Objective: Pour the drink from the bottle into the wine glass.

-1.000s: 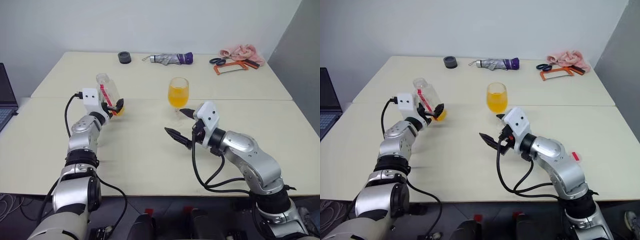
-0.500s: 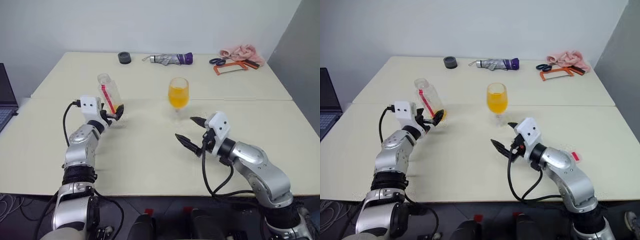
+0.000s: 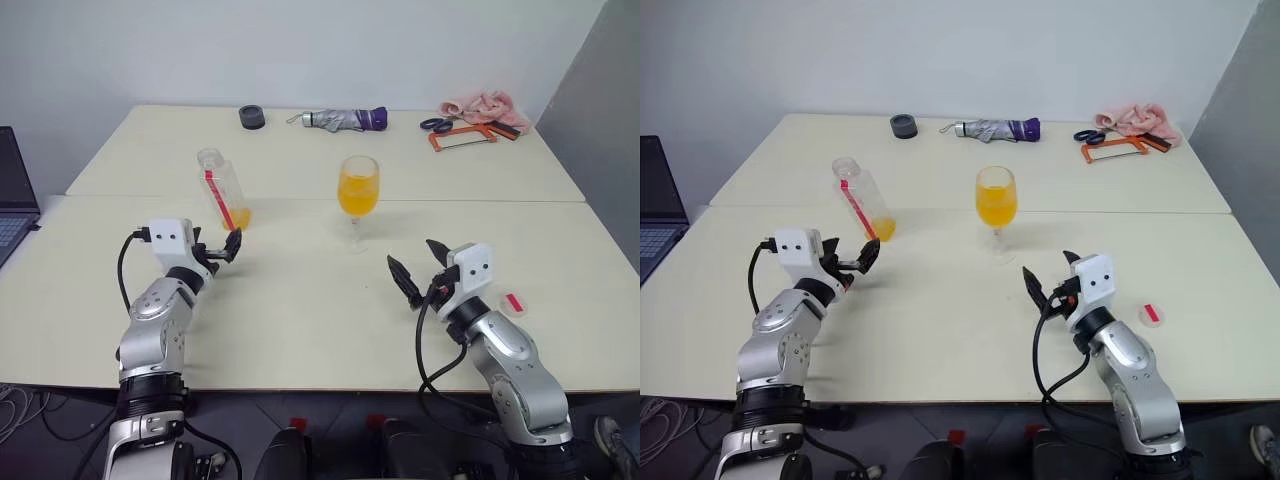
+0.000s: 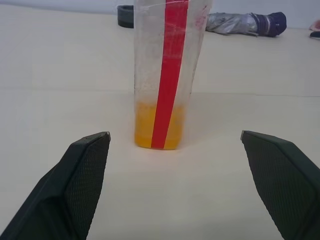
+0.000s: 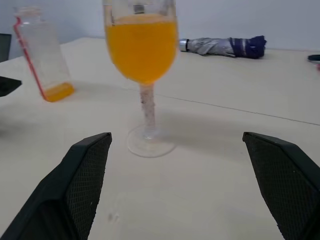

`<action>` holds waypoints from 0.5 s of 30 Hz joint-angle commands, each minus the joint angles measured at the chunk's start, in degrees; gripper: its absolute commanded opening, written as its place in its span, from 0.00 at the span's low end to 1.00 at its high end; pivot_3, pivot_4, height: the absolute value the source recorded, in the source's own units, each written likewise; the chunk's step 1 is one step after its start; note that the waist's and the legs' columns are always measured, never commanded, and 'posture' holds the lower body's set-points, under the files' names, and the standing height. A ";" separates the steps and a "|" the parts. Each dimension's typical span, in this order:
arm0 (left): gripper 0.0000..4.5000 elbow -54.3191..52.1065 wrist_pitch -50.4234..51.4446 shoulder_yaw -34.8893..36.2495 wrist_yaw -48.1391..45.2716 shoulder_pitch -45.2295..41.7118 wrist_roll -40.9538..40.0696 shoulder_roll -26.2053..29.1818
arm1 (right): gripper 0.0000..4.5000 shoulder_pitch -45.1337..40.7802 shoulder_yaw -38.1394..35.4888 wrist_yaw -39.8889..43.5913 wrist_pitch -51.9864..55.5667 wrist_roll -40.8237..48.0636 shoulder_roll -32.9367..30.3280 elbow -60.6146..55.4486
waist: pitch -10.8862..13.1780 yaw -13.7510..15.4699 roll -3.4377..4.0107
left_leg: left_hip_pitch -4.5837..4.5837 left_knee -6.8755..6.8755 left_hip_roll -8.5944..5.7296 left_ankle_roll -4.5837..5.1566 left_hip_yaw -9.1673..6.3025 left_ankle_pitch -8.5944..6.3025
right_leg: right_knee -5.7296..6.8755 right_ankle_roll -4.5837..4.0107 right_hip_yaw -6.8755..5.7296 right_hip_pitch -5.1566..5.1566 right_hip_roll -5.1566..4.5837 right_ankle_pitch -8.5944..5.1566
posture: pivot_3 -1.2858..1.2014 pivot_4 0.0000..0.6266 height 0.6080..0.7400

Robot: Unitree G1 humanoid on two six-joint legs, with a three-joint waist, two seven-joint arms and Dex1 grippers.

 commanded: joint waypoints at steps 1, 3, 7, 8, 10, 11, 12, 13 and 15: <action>1.00 -3.64 -0.92 0.85 0.61 0.20 -0.52 0.05 | 1.00 -0.48 -1.63 -1.17 -3.43 -0.92 0.48 0.09 | 0.00 0.01 0.00 | 0.00 0.00 0.00 0.00 0.00 0.00 | 0.00 0.00 0.00 0.00 0.01 0.00 | 0.52 0.24 1.00; 1.00 -3.96 -1.05 0.74 0.77 0.31 -0.43 -0.06 | 1.00 -0.66 -1.82 -1.21 -4.06 -1.14 0.50 0.69 | 0.00 0.02 0.00 | 0.01 0.00 -0.01 0.00 0.01 0.00 | 0.00 0.00 0.01 0.00 0.01 0.00 | 0.52 0.24 1.00; 1.00 -4.20 -1.58 0.36 1.11 0.46 0.03 -0.19 | 1.00 -0.81 -1.92 -1.16 -4.52 -1.31 0.57 1.26 | 0.00 0.02 0.00 | 0.01 0.00 -0.01 0.00 0.02 0.00 | 0.00 0.00 0.01 0.00 0.02 0.00 | 0.52 0.24 1.00; 1.00 -4.30 -1.67 0.27 1.21 0.52 0.10 -0.23 | 1.00 -0.81 -1.88 -1.19 -4.60 -1.44 0.59 1.31 | 0.00 0.02 0.00 | 0.01 -0.01 -0.01 0.00 0.02 0.00 | 0.00 0.00 0.02 0.00 0.02 0.00 | 0.52 0.24 1.00; 1.00 -4.47 -1.80 0.11 1.36 0.62 0.23 -0.31 | 1.00 -0.80 -1.88 -1.26 -4.67 -1.68 0.63 1.35 | 0.00 0.04 0.00 | 0.01 -0.01 -0.01 0.01 0.02 0.00 | 0.00 0.00 0.01 0.00 0.02 0.00 | 0.52 0.24 1.00; 1.00 -4.56 -1.91 -0.05 1.42 0.68 0.44 -0.31 | 1.00 -0.79 -1.88 -1.33 -4.70 -1.86 0.64 1.35 | 0.00 0.04 0.00 | 0.01 -0.01 -0.01 0.00 0.02 0.00 | 0.00 0.00 0.02 0.00 0.02 0.00 | 0.52 0.24 1.00; 1.00 -4.64 -2.00 -0.16 1.47 0.72 0.60 -0.32 | 1.00 -0.78 -1.88 -1.40 -4.71 -1.99 0.66 1.35 | 0.00 0.04 0.00 | 0.01 -0.01 -0.01 0.00 0.02 0.00 | 0.00 0.00 0.02 0.00 0.02 0.00 | 0.52 0.24 1.00; 1.00 -4.70 -2.07 -0.24 1.52 0.75 0.72 -0.33 | 1.00 -0.78 -1.88 -1.46 -4.74 -2.12 0.67 1.38 | 0.00 0.04 0.00 | 0.01 -0.01 -0.01 0.01 0.02 0.00 | 0.00 0.00 0.02 0.00 0.02 0.00 | 0.52 0.24 1.00; 1.00 -4.81 -2.15 -0.37 1.60 0.80 0.91 -0.32 | 1.00 -0.79 -1.90 -1.51 -4.79 -2.34 0.74 1.49 | 0.00 0.05 0.00 | 0.01 -0.01 -0.01 0.01 0.02 0.00 | 0.00 0.00 0.02 0.00 0.02 0.00 | 0.52 0.24 1.00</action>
